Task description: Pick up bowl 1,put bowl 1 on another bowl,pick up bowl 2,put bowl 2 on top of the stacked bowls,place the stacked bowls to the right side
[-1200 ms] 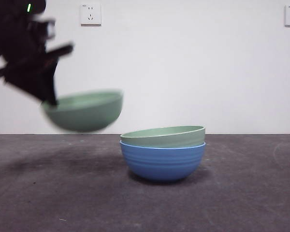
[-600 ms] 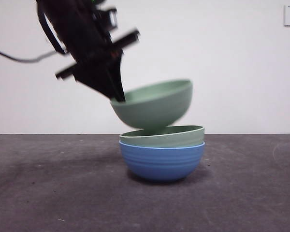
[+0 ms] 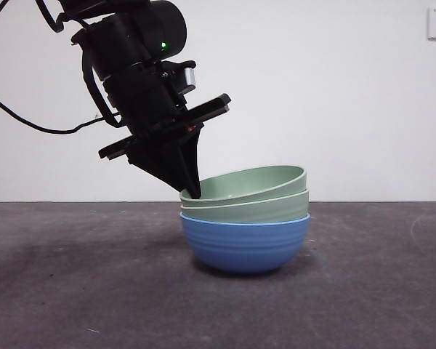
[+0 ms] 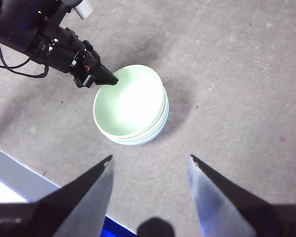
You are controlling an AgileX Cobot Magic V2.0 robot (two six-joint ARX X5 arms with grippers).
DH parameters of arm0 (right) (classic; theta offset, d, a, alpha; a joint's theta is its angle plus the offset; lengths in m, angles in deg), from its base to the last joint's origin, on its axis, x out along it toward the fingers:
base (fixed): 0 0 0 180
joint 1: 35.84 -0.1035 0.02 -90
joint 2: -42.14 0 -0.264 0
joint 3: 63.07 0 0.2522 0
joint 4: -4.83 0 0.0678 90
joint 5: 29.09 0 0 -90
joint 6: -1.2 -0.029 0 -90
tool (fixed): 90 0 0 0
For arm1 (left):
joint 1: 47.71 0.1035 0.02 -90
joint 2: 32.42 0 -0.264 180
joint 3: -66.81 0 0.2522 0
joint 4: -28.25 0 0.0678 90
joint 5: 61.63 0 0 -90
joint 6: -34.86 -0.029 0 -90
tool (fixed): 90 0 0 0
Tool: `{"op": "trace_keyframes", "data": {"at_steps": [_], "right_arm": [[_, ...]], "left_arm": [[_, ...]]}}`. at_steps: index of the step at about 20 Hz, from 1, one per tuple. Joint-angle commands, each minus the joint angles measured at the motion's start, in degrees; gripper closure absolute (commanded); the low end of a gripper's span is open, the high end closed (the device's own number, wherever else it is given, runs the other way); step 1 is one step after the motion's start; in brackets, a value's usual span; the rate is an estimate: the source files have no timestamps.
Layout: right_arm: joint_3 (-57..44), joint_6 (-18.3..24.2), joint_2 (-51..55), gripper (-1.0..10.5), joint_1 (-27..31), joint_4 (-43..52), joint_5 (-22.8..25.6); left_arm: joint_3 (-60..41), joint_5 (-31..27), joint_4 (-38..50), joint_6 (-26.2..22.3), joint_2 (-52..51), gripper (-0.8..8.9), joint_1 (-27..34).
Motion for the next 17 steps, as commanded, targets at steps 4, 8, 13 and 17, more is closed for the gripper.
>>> {"op": "trace_keyframes", "data": {"at_steps": [4, 8, 13, 17], "right_arm": [[-0.28, -0.42, -0.94, 6.9, -0.07, -0.02, -0.04], [-0.28, -0.42, -3.72, 6.8, -0.07, 0.39, -0.04], [-0.28, -1.44, -12.02, 4.7, -0.07, 5.79, -0.11], [-0.28, -3.41, -22.34, 4.7, -0.02, 10.73, -0.48]], "left_arm": [[4.76, 0.68, -7.19, 0.00, 0.17, 4.54, -0.44], [12.48, 0.37, -15.98, -3.04, -1.25, 4.54, -0.44], [26.91, -1.20, -34.77, -9.05, -4.96, 4.54, -0.28], [35.23, -1.40, -44.65, -11.15, -9.33, 4.54, -0.28]]}}
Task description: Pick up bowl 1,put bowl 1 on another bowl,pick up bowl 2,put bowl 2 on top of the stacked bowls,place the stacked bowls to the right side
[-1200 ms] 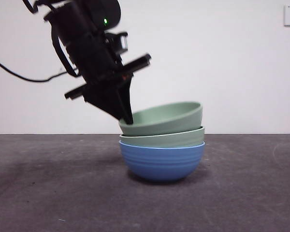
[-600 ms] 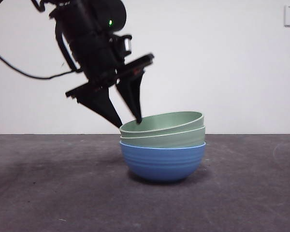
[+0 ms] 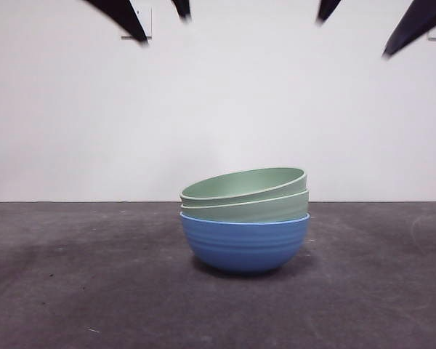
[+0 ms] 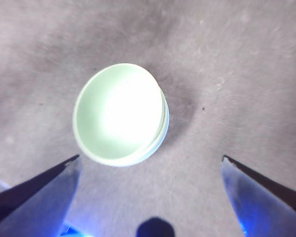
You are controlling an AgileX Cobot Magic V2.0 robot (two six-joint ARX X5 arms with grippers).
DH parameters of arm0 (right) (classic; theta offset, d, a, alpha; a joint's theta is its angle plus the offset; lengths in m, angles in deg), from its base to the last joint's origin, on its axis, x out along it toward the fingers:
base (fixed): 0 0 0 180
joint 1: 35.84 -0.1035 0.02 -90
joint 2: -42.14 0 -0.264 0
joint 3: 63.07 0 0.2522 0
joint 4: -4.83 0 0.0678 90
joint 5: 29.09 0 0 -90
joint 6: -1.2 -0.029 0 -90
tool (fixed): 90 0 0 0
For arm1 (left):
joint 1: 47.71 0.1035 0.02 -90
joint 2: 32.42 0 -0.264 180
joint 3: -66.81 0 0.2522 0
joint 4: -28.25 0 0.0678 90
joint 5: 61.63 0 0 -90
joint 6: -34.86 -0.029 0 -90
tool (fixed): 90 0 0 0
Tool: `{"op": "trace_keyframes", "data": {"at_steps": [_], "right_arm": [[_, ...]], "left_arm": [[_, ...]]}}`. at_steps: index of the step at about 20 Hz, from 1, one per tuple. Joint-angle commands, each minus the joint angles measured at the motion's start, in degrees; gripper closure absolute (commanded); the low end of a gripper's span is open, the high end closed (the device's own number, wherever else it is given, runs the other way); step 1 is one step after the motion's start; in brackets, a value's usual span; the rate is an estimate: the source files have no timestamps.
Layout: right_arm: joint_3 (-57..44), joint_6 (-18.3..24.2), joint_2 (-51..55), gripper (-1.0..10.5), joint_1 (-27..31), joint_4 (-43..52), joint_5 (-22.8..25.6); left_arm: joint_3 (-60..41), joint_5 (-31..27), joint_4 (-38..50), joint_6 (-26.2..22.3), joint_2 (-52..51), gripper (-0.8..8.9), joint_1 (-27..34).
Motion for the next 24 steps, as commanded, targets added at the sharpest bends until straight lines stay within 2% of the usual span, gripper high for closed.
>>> {"op": "trace_keyframes", "data": {"at_steps": [1, 5, 8, 15, 20, 24], "right_arm": [[-0.28, -1.90, -6.36, 4.7, -0.02, 1.53, -0.07], [-0.28, -4.28, -18.16, 4.7, 0.00, 4.22, -0.59], [-0.28, -7.10, -25.09, 4.7, 0.11, 7.67, -5.11], [-0.28, -10.01, -31.89, 4.7, 0.74, 10.16, -6.19], [-0.28, -10.01, -34.77, 4.8, 0.72, 10.32, -6.21], [-0.28, -9.99, -34.93, 6.4, 0.72, 11.56, -6.36]], "left_arm": [[2.29, -0.15, -2.82, -2.23, -2.67, 4.55, -0.13], [2.99, -0.15, -4.55, -2.38, -7.96, 4.59, -0.13], [2.99, -0.39, -4.76, -2.51, -10.38, 4.59, -0.13], [2.99, -0.37, -5.33, -2.51, -11.26, 4.59, -0.13], [2.99, -0.39, -5.33, -2.51, -11.26, 4.59, -0.13], [2.99, -0.39, -5.31, -2.51, -11.26, 4.59, -0.13]]}}
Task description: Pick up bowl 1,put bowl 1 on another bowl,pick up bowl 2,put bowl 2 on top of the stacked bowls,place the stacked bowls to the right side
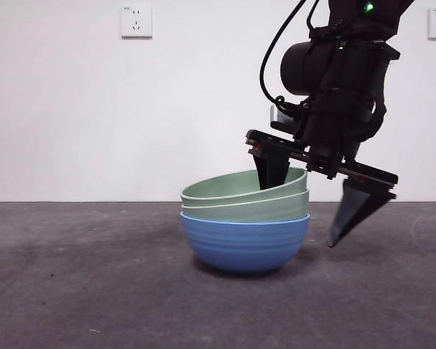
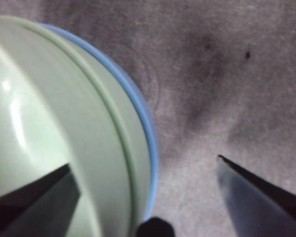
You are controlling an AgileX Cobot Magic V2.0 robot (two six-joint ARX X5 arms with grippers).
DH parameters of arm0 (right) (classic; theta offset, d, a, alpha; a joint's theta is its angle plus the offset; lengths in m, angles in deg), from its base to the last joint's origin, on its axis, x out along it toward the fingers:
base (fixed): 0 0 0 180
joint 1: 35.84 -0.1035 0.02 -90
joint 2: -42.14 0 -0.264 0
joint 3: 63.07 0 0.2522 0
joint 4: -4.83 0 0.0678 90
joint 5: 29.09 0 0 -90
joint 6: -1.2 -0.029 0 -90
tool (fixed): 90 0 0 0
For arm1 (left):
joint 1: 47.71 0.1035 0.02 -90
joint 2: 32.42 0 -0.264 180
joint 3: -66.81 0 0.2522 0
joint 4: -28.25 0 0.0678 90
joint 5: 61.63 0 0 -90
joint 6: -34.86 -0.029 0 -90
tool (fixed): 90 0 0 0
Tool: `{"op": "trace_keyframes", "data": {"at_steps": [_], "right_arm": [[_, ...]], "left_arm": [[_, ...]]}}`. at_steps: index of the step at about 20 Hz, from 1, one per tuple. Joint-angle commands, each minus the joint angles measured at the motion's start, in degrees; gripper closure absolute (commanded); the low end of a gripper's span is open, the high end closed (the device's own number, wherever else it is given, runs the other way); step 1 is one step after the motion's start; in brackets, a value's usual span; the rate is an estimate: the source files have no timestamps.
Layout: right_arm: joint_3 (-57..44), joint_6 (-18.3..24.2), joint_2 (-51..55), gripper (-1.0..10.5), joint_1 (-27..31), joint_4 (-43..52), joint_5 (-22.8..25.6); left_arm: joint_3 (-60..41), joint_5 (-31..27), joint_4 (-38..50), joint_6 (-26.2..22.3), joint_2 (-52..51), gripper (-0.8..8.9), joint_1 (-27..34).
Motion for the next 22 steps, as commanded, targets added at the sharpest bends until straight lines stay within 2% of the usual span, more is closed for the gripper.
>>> {"op": "trace_keyframes", "data": {"at_steps": [1, 2, 8, 16, 19, 22], "right_arm": [[-0.31, -0.50, -0.28, 6.9, -0.09, 1.14, -1.73], [-0.28, -0.50, -0.28, 7.4, 0.04, 1.11, -3.04], [-0.28, -0.48, -0.17, 9.6, 0.26, 1.09, -3.06], [-0.28, -0.04, 3.52, 9.6, 1.16, 1.51, -3.04], [-0.28, 0.15, 6.12, 9.6, 4.35, 2.38, -2.84], [-0.28, 0.77, 6.71, 9.6, 10.01, 2.78, -2.82]], "left_arm": [[-0.11, 0.07, -2.45, -0.66, 0.04, 4.59, -0.13], [-0.11, 0.07, -2.45, -0.70, 0.04, 4.59, -0.13], [-0.11, 0.07, -2.45, -0.83, 0.04, 4.59, -0.13], [-0.11, 0.09, -2.43, -1.29, 0.04, 4.60, -0.13], [-0.11, 0.11, -2.43, -1.31, 0.04, 4.60, -0.13], [-0.11, 0.13, -2.45, -1.33, 0.04, 4.59, -0.13]]}}
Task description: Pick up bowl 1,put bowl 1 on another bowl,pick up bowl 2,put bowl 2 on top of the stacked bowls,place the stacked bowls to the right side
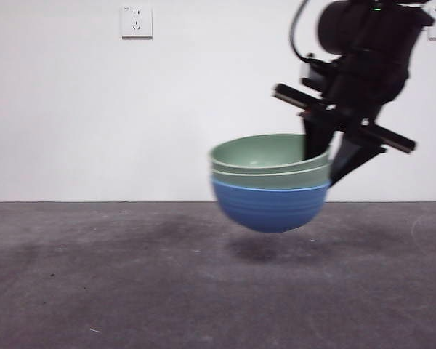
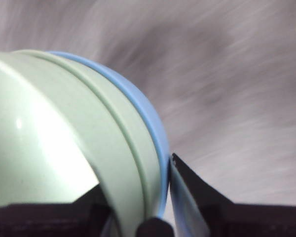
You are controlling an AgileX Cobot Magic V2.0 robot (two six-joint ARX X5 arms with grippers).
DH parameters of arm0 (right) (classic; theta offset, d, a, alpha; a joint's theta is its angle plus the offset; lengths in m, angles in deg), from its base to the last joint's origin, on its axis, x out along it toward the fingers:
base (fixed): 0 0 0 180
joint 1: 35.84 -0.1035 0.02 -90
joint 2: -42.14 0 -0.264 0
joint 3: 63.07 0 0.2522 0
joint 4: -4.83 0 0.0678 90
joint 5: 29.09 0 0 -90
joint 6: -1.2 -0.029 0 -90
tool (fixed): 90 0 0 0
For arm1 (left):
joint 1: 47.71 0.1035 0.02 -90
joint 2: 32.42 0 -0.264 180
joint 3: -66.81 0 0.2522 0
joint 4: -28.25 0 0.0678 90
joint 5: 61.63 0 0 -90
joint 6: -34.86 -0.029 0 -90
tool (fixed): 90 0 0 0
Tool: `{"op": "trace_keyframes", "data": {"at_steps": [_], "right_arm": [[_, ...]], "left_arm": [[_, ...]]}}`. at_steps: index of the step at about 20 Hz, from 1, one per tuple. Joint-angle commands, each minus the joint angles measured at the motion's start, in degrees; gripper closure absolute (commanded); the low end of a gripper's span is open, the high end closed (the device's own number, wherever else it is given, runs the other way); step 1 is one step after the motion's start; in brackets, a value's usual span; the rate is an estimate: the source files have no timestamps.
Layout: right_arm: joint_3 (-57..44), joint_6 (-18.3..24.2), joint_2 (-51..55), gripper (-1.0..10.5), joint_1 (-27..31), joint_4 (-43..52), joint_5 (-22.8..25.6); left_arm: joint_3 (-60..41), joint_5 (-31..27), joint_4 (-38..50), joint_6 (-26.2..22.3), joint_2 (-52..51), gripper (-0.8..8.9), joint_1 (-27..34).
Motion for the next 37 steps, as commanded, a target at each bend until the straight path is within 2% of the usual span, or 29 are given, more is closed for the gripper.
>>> {"op": "trace_keyframes", "data": {"at_steps": [1, 5, 10, 18, 19, 22, 23, 30, 34, 37], "right_arm": [[-0.22, 1.07, -0.22, 9.6, 4.55, 0.39, 0.07], [-0.22, 1.11, -0.33, 9.6, 11.41, 3.13, 0.24], [-0.22, 2.23, -4.20, 9.6, 15.63, 3.23, 0.22], [-0.22, 4.39, -7.45, 9.6, 16.94, 2.84, 0.33], [-0.22, 4.66, -7.45, 9.2, 16.94, 2.84, 0.33], [-0.22, 5.03, -7.45, 7.0, 16.94, 2.82, 0.28], [-0.22, 5.22, -7.45, 6.9, 16.94, 2.82, 0.15], [-0.20, 5.64, -6.32, 6.8, 17.03, 3.65, -0.26], [-0.17, 7.02, 0.15, 6.8, 17.68, 1.68, -0.15], [-0.17, 8.57, 6.93, 6.9, 18.05, -3.23, -0.02]], "left_arm": [[-0.11, 0.15, -2.47, -0.72, 0.04, 4.60, -0.17], [-0.11, 0.17, -2.45, -0.70, 0.04, 4.60, -0.17], [-0.11, 0.63, -2.43, -0.68, 0.04, 4.60, -0.17], [-0.11, 0.63, -2.43, -0.02, 0.04, 4.60, -0.17], [-0.11, 0.63, -2.43, -0.02, 0.04, 4.60, -0.17], [-0.11, 0.63, -2.43, -0.02, 0.04, 4.60, -0.17], [-0.11, 0.63, -2.43, -0.02, 0.04, 4.60, -0.17], [-0.11, 0.61, -2.43, -0.04, 0.04, 4.60, -0.17], [-0.11, 0.59, -2.43, -0.31, 0.04, 4.60, -0.17], [-0.11, 0.61, -2.43, -1.81, 0.04, 4.63, -0.17]]}}
